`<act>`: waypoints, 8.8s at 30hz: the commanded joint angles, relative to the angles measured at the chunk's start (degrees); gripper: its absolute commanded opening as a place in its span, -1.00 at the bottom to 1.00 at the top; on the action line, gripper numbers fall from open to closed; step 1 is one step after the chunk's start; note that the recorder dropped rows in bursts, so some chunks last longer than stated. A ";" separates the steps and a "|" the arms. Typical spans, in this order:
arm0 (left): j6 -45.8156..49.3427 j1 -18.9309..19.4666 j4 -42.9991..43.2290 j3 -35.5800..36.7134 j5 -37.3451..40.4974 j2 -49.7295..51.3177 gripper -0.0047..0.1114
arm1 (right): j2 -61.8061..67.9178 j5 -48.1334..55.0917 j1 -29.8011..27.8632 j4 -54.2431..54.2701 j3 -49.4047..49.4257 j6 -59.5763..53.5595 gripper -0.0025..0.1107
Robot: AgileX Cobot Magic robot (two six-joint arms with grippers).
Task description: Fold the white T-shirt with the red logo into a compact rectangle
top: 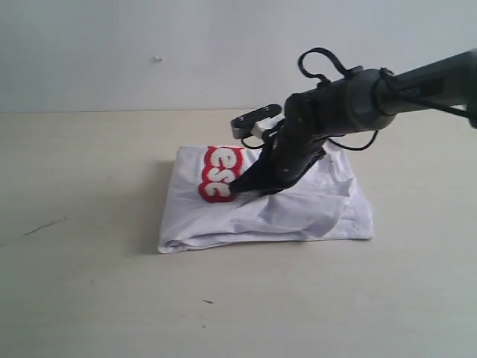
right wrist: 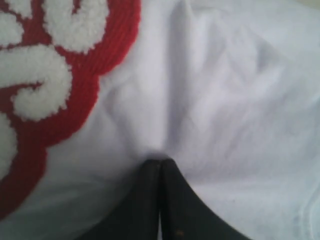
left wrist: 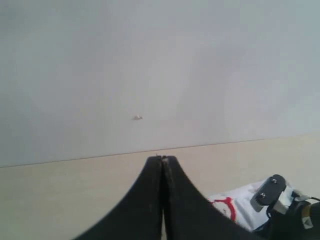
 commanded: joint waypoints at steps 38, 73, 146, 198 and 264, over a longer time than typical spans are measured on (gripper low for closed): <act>1.43 0.06 -0.47 13.71 -14.46 -30.89 -0.92 | -69.87 -23.05 6.66 4.86 38.98 0.25 -0.96; 1.42 0.06 -0.47 26.75 -26.59 -50.87 -0.92 | -128.56 -16.28 -20.34 3.79 52.12 3.33 -0.96; 1.28 20.45 -0.47 26.89 -23.58 -54.60 -0.92 | -128.56 -16.35 -20.34 3.53 52.12 3.33 -0.96; 1.00 20.57 2.33 59.47 -25.59 -54.60 -0.92 | -128.56 -16.34 -20.34 3.60 52.12 3.33 -0.96; 2.23 20.57 6.19 59.47 -4.90 -54.60 -0.92 | -128.56 -16.34 -20.34 3.77 52.12 3.33 -0.96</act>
